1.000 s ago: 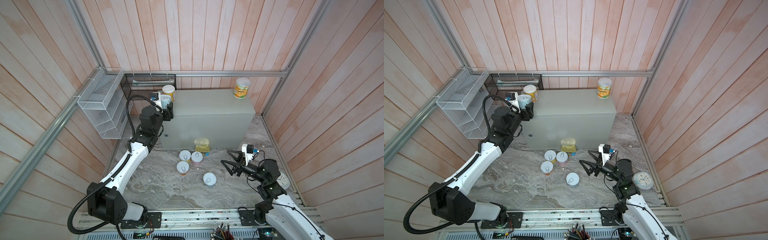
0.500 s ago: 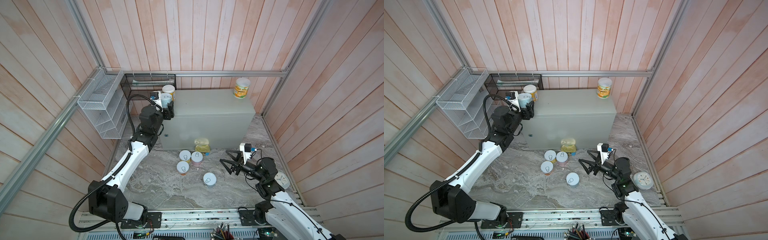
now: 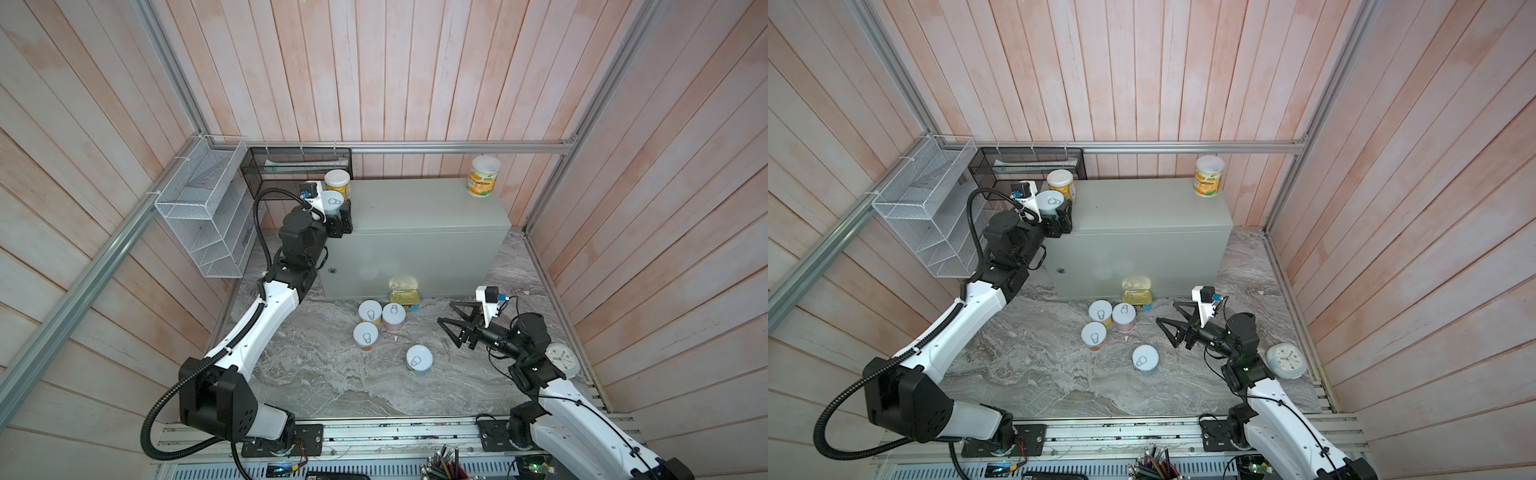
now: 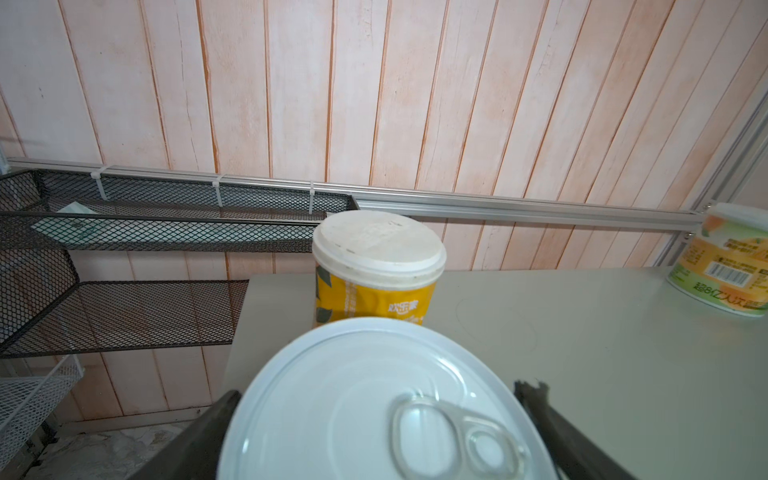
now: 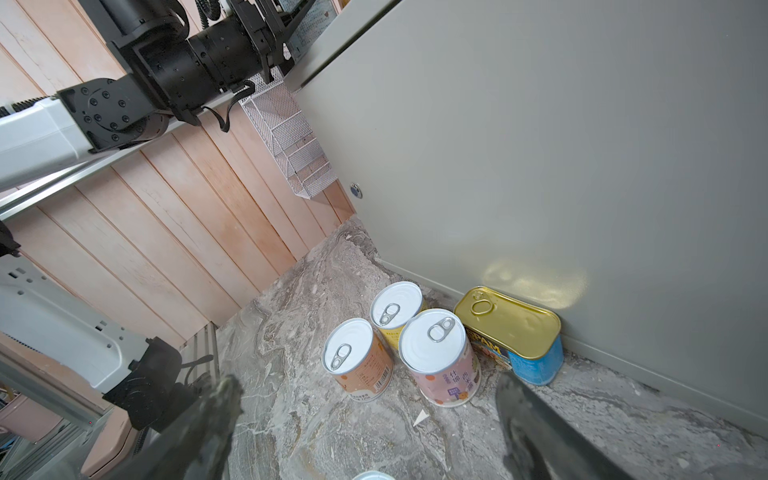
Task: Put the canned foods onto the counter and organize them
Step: 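Set the white-lidded can beside the yellow can and open the left gripper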
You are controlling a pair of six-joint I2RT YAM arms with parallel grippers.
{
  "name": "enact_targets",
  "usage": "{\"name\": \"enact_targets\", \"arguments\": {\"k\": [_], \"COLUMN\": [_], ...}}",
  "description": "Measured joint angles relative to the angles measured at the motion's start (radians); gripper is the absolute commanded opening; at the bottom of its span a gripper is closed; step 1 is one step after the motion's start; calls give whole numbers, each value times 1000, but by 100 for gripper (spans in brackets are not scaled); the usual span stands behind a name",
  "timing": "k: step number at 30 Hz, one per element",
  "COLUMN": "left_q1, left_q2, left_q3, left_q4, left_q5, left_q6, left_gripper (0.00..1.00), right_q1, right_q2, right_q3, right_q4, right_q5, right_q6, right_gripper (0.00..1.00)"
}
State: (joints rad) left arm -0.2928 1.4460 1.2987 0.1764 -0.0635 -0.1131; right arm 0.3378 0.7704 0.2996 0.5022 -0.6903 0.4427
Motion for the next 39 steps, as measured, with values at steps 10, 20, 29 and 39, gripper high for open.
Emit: {"name": "enact_targets", "arguments": {"k": [10, 20, 29, 39], "left_q1": [0, 0, 0, -1], "left_q2": [69, -17, -101, -149], "left_q3": [71, -9, -68, -92], "left_q4": [-12, -5, -16, -104], "left_q5": [3, 0, -30, -80], "left_q6": [13, 3, 13, 12], "left_gripper": [100, 100, 100, 100], "right_q1": [0, 0, 0, 0], "right_q2": [4, 6, 57, 23], "right_q3": [0, 0, 19, 28], "right_q4": [-1, -2, -11, -43], "right_q5": [0, 5, 79, 127], "right_q6": [0, 0, 15, 29], "right_gripper": [95, 97, 98, 98]}}
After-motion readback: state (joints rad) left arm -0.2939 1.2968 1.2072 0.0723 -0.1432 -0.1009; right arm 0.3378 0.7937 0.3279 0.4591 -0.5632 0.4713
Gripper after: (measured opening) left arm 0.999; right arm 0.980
